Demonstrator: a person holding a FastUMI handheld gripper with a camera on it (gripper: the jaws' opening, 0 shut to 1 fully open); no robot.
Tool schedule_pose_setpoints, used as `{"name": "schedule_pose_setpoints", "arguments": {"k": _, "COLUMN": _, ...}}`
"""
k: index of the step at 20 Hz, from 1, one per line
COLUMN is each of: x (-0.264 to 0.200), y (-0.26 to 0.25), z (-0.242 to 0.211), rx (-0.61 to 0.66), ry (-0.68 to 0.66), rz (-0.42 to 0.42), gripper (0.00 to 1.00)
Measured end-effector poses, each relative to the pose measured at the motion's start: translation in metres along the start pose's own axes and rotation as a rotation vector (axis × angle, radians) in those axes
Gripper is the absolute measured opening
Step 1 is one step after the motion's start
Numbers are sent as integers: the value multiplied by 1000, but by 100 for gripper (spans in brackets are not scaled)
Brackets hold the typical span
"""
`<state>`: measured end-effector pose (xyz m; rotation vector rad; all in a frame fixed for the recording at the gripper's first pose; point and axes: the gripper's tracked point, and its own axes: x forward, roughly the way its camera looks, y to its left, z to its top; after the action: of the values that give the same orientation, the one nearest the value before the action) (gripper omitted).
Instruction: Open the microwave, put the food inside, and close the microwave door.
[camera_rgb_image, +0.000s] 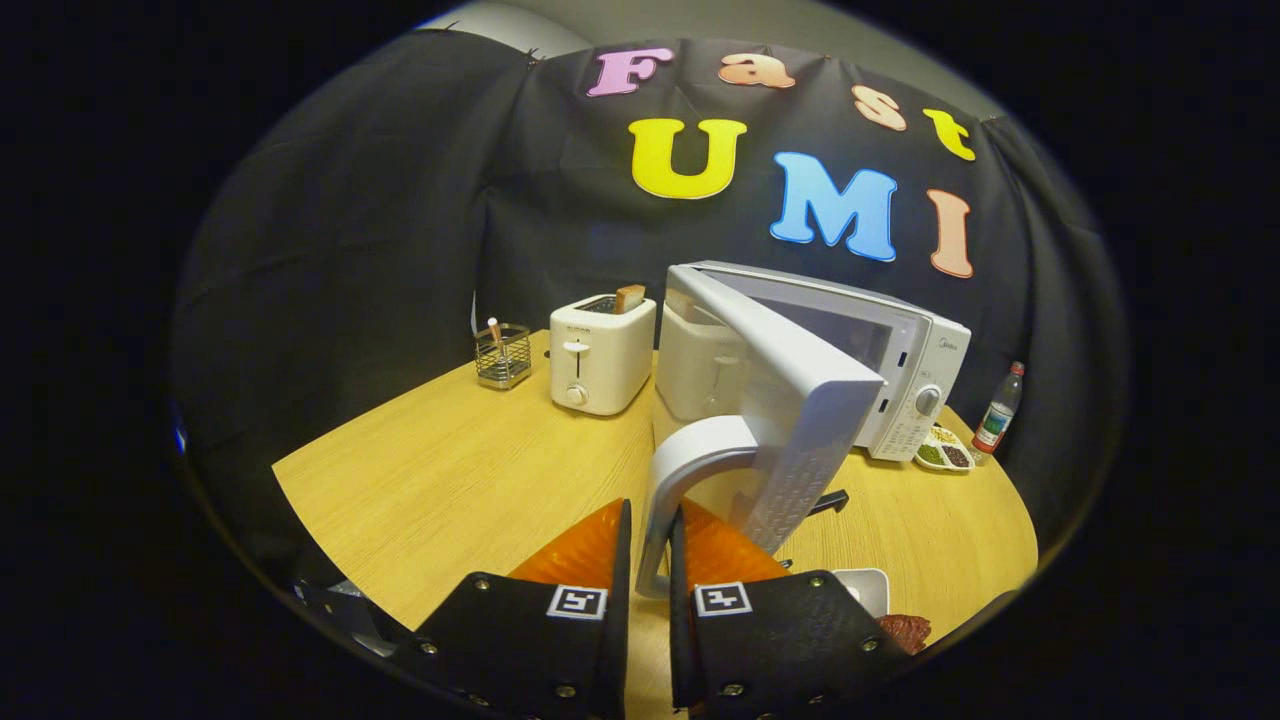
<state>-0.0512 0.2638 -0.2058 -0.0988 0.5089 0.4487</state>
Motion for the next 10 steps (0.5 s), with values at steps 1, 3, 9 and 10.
{"name": "schedule_pose_setpoints", "arguments": {"k": 1, "x": -3, "y": 4, "z": 0, "rx": 19, "ry": 1, "rz": 12, "gripper": 18}}
{"name": "schedule_pose_setpoints", "arguments": {"k": 3, "x": -7, "y": 20, "z": 0, "rx": 41, "ry": -3, "rz": 55, "gripper": 21}}
{"name": "schedule_pose_setpoints", "arguments": {"k": 9, "x": -47, "y": 86, "z": 1, "rx": 84, "ry": -2, "rz": 436, "gripper": 22}}
{"name": "schedule_pose_setpoints", "arguments": {"k": 10, "x": -57, "y": 85, "z": 5, "rx": 89, "ry": -21, "rz": 459, "gripper": 24}}
